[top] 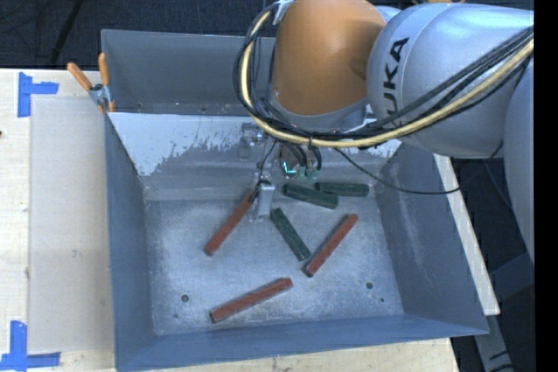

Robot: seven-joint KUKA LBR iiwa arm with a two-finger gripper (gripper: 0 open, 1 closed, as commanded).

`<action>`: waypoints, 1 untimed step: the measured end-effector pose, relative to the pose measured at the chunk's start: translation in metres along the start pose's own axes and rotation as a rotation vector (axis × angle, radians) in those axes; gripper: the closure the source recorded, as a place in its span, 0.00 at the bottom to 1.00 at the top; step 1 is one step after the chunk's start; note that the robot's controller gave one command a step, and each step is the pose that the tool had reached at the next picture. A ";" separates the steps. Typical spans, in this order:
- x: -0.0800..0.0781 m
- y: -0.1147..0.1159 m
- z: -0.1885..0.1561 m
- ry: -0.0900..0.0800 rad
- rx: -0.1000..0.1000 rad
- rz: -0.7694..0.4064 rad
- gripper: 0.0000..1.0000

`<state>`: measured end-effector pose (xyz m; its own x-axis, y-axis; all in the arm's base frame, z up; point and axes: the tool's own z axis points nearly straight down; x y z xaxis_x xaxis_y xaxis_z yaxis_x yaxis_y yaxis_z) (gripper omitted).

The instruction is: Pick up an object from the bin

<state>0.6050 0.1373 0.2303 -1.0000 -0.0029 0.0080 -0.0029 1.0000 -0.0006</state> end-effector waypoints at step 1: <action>-0.001 -0.001 -0.005 -0.008 -0.001 0.003 0.00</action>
Offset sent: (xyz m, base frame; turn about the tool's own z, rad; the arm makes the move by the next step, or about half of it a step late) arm 0.0049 0.0107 -0.1603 -0.4663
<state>0.6065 0.1365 0.2354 -1.0000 0.0002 0.0000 0.0002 1.0000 0.0004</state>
